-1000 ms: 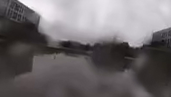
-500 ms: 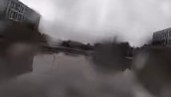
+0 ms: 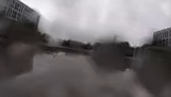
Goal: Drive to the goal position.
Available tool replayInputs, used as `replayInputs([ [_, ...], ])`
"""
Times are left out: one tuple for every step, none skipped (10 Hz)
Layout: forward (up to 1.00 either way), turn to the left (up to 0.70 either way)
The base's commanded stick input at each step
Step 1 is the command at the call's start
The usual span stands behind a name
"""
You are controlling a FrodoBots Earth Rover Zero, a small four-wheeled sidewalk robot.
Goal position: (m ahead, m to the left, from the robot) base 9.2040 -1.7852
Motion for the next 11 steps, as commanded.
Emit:
replayInputs([
  [1.0, -0.36],
  [1.0, -0.37],
  [1.0, -0.35],
  [1.0, 0.0],
  [1.0, 0.0],
  [1.0, 0.0],
  [1.0, 0.0],
  [1.0, 0.0],
  [1.0, 0.0],
  [1.0, 0.0],
  [1.0, 0.0],
])
